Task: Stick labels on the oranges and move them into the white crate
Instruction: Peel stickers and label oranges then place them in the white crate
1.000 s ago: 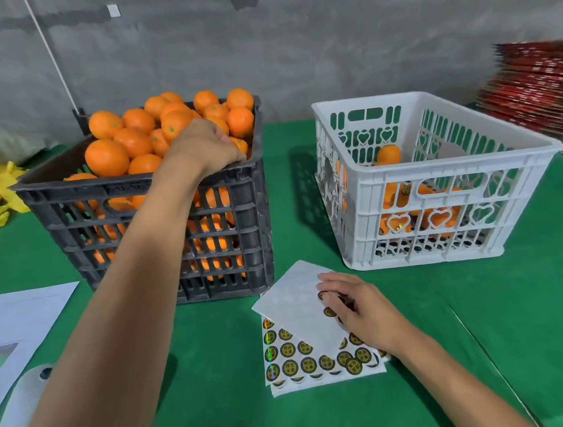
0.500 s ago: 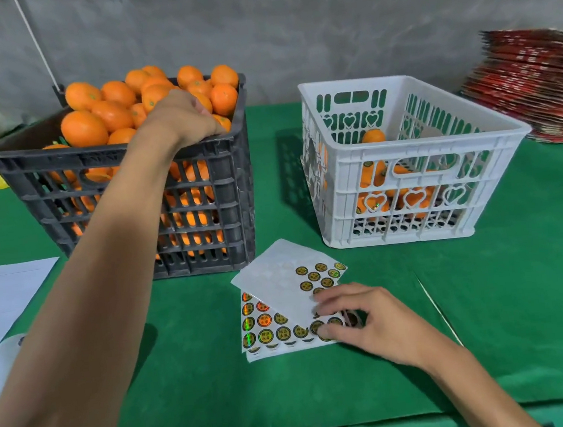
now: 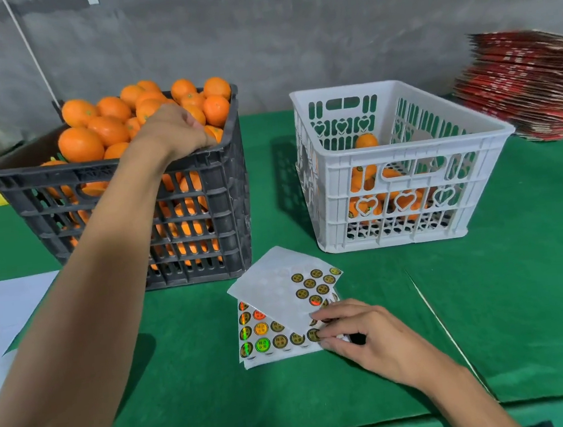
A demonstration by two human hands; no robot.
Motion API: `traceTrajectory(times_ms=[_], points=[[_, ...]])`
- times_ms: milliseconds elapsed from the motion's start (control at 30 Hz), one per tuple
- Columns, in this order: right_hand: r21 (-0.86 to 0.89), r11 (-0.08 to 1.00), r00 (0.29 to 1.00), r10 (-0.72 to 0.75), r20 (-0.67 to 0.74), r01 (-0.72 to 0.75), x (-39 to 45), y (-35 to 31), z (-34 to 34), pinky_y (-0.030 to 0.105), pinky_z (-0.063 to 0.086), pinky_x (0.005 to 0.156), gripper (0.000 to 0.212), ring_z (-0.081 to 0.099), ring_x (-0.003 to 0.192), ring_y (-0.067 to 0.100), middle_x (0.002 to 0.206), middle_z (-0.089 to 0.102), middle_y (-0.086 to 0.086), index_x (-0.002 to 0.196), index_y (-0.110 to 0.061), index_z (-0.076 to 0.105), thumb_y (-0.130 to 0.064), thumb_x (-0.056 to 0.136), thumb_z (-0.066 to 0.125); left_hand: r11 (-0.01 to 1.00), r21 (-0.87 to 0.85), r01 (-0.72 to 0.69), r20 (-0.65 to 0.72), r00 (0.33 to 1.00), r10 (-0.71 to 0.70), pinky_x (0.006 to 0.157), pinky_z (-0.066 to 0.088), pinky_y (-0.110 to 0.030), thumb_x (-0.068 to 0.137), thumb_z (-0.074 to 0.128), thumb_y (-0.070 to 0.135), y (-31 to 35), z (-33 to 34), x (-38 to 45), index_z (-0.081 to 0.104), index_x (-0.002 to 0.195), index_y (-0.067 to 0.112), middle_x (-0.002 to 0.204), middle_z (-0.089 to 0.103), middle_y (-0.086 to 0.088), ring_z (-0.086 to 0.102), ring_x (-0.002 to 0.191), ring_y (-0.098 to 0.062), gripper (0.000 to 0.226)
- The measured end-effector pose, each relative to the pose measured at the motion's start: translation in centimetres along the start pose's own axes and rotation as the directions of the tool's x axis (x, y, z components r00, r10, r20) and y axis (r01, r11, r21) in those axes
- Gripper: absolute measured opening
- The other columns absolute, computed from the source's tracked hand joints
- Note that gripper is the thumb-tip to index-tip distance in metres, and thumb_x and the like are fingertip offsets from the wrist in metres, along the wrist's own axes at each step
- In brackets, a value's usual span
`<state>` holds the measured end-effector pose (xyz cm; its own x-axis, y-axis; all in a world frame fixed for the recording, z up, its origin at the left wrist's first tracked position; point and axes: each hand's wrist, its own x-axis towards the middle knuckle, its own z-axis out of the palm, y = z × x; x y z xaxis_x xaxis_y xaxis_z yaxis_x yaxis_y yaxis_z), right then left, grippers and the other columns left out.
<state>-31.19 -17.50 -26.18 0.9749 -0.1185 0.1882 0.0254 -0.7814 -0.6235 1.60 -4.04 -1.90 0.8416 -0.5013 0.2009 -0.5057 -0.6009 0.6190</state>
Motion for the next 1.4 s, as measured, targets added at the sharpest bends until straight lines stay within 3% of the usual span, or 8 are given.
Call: traceTrajectory(times_ms=[300, 433, 533, 667, 867, 1067, 1200, 1400], points=[[0.098, 0.995, 0.999, 0.019, -0.043, -0.015, 1.3, -0.8, -0.5, 0.020, 0.043, 0.109, 0.023, 0.057, 0.122, -0.006, 0.123, 0.064, -0.036, 0.113, -0.041, 0.076, -0.050, 0.094, 0.066, 0.999, 0.040, -0.008, -0.050, 0.999, 0.010, 0.068, 0.049, -0.035, 0.083, 0.073, 0.023, -1.1, 0.5, 1.6, 0.068, 0.093, 0.014, 0.084, 0.060, -0.002, 0.055, 0.074, -0.018, 0.014], [0.142, 0.989, 0.969, 0.001, -0.247, 0.035, 4.7, -3.4, -1.8, 0.029, 0.055, 0.086, 0.016, 0.068, 0.096, 0.008, 0.101, 0.070, -0.020, 0.106, -0.038, 0.079, -0.041, 0.095, 0.068, 1.000, 0.008, -0.003, -0.047, 0.999, 0.003, 0.074, 0.052, -0.038, 0.077, 0.082, 0.025, -1.2, 0.6, 1.6, 0.067, 0.091, 0.016, 0.082, 0.060, 0.003, 0.059, 0.083, -0.020, 0.022], [0.231, 0.966, 0.900, -0.004, -0.436, 0.116, 9.7, -6.7, -3.4, 0.022, 0.052, 0.074, 0.011, 0.065, 0.086, 0.016, 0.091, 0.069, -0.011, 0.102, -0.040, 0.078, -0.038, 0.095, 0.069, 0.998, -0.055, -0.034, -0.078, 0.996, 0.030, 0.065, 0.047, -0.029, 0.074, 0.085, 0.028, -1.3, 0.6, 1.3, 0.063, 0.089, 0.024, 0.085, 0.060, 0.006, 0.058, 0.083, -0.014, 0.026], [0.284, 0.935, 0.756, 0.027, -0.655, 0.213, 17.6, -11.2, -5.7, 0.025, 0.052, 0.070, 0.005, 0.064, 0.082, 0.014, 0.088, 0.069, -0.011, 0.096, -0.033, 0.077, -0.033, 0.095, 0.072, 0.985, -0.121, -0.123, -0.180, 0.979, 0.100, 0.084, 0.055, -0.043, 0.071, 0.085, 0.032, -1.6, 0.8, 1.0, 0.064, 0.100, 0.026, 0.103, 0.067, 0.000, 0.061, 0.096, -0.021, 0.037], [0.118, 0.993, 0.577, 0.094, -0.811, 0.004, 25.3, -14.8, -6.6, 0.031, 0.052, 0.069, 0.016, 0.065, 0.084, 0.008, 0.097, 0.072, -0.013, 0.103, -0.030, 0.074, -0.039, 0.099, 0.062, 0.888, -0.376, -0.263, -0.343, 0.930, 0.130, 0.073, 0.043, -0.023, 0.072, 0.086, 0.041, -1.9, 0.4, 1.0, 0.066, 0.095, 0.032, 0.101, 0.062, 0.015, 0.058, 0.095, -0.007, 0.032], [-0.314, 0.939, 0.696, -0.132, -0.705, -0.140, 27.0, -15.6, -8.1, 0.031, 0.048, 0.065, 0.023, 0.065, 0.093, 0.020, 0.104, 0.068, -0.006, 0.116, -0.026, 0.072, -0.029, 0.101, 0.055, 0.820, -0.505, -0.268, -0.385, 0.921, 0.064, 0.078, 0.053, -0.034, 0.075, 0.086, 0.045, -2.1, 0.0, 0.8, 0.068, 0.097, 0.030, 0.099, 0.065, 0.007, 0.062, 0.091, -0.015, 0.032], [-0.133, 0.990, 0.859, -0.034, -0.511, -0.040, 26.8, -14.8, -9.6, 0.039, 0.054, 0.076, 0.043, 0.061, 0.082, 0.026, 0.093, 0.072, 0.005, 0.131, -0.017, 0.062, -0.030, 0.090, 0.055, 0.838, -0.474, -0.271, -0.405, 0.912, 0.066, 0.075, 0.048, -0.022, 0.077, 0.085, 0.047, -0.9, 0.5, 1.1, 0.067, 0.101, 0.027, 0.099, 0.063, 0.012, 0.060, 0.095, -0.003, 0.035], [0.211, 0.970, 0.665, 0.238, -0.708, -0.123, 26.1, -12.9, -12.6, 0.042, 0.054, 0.081, 0.058, 0.066, 0.097, 0.029, 0.105, 0.068, 0.006, 0.123, -0.014, 0.053, -0.051, 0.085, 0.077, 0.664, -0.678, -0.313, -0.106, 0.937, 0.333, 0.080, 0.059, -0.027, 0.093, 0.072, 0.036, 3.2, 2.2, 1.1, 0.077, 0.101, 0.024, 0.088, 0.076, 0.009, 0.069, 0.088, -0.004, 0.015]])
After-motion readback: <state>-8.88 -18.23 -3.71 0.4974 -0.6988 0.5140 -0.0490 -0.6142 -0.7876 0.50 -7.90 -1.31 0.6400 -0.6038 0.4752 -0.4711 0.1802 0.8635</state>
